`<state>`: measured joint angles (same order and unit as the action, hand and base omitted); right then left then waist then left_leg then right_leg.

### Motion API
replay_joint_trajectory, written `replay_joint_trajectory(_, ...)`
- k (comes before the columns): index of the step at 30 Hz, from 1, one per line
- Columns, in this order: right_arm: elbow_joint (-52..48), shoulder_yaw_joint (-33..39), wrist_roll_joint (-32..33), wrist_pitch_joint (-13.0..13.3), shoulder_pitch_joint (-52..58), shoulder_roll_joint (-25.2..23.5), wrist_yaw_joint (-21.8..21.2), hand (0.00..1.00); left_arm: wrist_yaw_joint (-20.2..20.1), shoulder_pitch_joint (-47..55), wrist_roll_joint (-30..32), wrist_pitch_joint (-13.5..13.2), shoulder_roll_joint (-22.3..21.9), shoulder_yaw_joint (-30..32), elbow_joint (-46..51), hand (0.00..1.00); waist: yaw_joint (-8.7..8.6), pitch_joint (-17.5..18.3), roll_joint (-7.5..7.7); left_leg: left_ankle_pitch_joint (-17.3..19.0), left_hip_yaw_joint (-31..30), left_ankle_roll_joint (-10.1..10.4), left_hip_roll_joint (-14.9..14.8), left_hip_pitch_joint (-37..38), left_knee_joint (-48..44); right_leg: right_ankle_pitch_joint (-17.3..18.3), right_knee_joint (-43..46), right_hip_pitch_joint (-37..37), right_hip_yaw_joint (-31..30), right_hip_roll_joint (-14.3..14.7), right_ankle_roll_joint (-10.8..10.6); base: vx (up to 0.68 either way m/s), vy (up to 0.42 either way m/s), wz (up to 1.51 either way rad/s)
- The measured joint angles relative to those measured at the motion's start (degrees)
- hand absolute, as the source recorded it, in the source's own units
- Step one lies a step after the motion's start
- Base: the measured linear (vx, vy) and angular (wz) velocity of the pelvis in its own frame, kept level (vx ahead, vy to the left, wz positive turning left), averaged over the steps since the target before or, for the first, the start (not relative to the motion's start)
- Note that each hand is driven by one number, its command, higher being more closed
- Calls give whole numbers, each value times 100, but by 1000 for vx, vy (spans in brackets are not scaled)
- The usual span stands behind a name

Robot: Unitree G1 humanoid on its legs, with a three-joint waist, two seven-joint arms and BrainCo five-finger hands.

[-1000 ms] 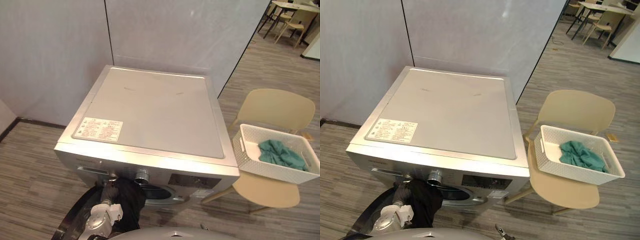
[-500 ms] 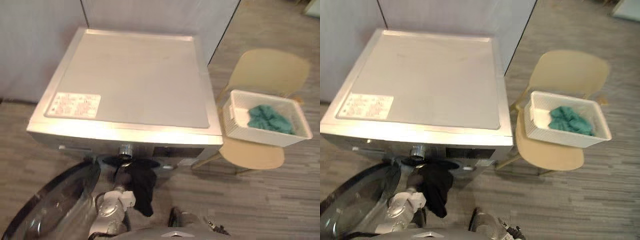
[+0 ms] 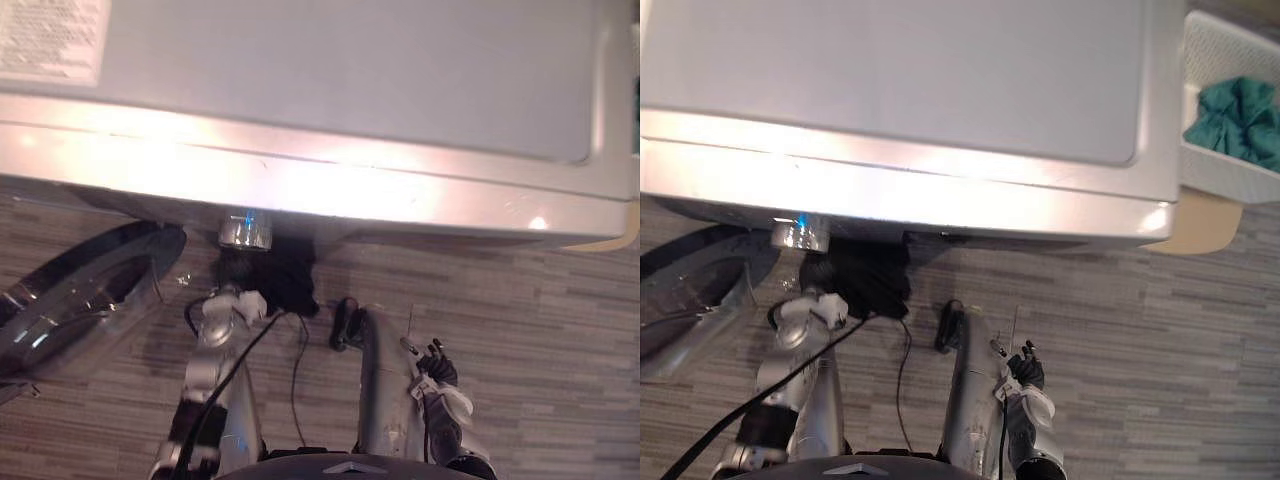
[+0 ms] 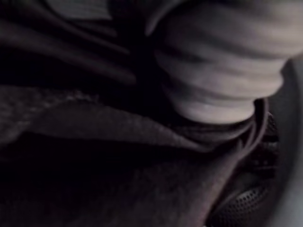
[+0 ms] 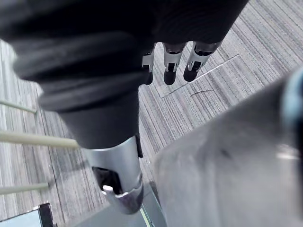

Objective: Pick up the laundry basket with both hands and put the clothes into the washing machine.

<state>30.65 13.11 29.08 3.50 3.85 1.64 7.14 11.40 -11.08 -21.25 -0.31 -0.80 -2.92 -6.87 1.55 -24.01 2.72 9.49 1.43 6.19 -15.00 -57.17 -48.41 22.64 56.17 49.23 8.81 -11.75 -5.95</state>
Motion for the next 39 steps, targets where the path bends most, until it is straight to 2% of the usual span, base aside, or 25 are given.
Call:
replay_joint_trajectory(4,-273,-32,257,219,-210,25,196,0,470,-1111,-120,-166,267,170,-689,100,-91,-164,22,33,8,-51,-110,-773,-448,-43,375,842,-203,78,7,-112,12,-26)
replay_joint_trajectory(7,-351,-39,275,318,-400,119,256,0,576,-1897,-209,-210,591,209,-1224,100,-177,-285,39,55,-8,-96,-187,-1258,-729,-94,548,1309,-280,127,-14,-59,23,-24)
replay_joint_trajectory(9,-351,-36,310,375,-488,150,347,0,578,-2390,-235,-216,822,295,-1513,100,-207,-390,78,100,14,-129,-219,-1469,-880,-111,646,1544,-367,159,-38,-30,20,-22)
replay_joint_trajectory(13,-258,-119,331,416,-523,233,351,0,579,-3513,-667,-232,1568,479,-2254,100,-294,-538,89,129,51,-161,-324,-1846,-1056,-212,695,1943,-472,247,-64,-2,14,-25)
replay_joint_trajectory(17,-58,-291,345,436,-523,235,332,0,557,-4340,-1441,-234,2187,573,-2726,100,-354,-578,106,187,286,-238,-528,-1931,-1148,-349,640,2186,-689,393,-88,23,-1,-34)
replay_joint_trajectory(20,-24,-350,455,478,-523,228,321,0,521,-5136,-1968,-231,2421,504,-3164,100,-402,-577,106,195,339,-250,-606,-1976,-1118,-470,526,2272,-725,459,-75,2,0,-24)
replay_joint_trajectory(24,90,-346,556,482,-526,212,286,0,462,-6031,-2245,-224,2721,337,-3442,100,-450,-578,107,162,478,-273,-646,-1987,-1024,-593,401,2376,-818,501,-84,-11,-5,-11)
replay_joint_trajectory(26,225,-352,556,428,-534,213,248,0,465,-6530,-2398,-248,2863,181,-3442,100,-456,-577,107,128,518,-292,-655,-1990,-961,-674,317,2418,-857,518,-89,-7,1,-13)
replay_joint_trajectory(27,257,-347,608,399,-559,206,178,0,446,-6624,-2501,-465,2872,149,-3379,100,-504,-576,110,97,539,-305,-654,-2007,-916,-725,240,2414,-845,525,-96,0,8,-5)
replay_joint_trajectory(28,263,-344,656,402,-558,207,170,0,463,-6636,-2582,-505,2873,102,-3382,100,-504,-576,110,95,547,-306,-654,-2007,-906,-734,228,2415,-847,525,-94,0,0,0)
replay_joint_trajectory(33,426,-309,725,365,-594,227,164,0,571,-6869,-3168,-576,2873,-361,-3467,100,-487,-570,120,36,581,-304,-639,-2042,-827,-802,145,2470,-865,513,-49,0,0,0)
replay_joint_trajectory(35,432,-219,772,361,-594,229,167,0,661,-6976,-3691,-774,2867,-647,-3547,100,-488,-567,124,21,574,-315,-635,-2065,-832,-825,137,2481,-866,513,-52,0,0,0)
replay_joint_trajectory(39,432,-152,786,361,-593,203,178,0,963,-7047,-3989,-1039,2838,-855,-3560,100,-488,-559,137,17,594,-321,-632,-2075,-842,-863,113,2504,-903,514,-49,-1,2,-1)
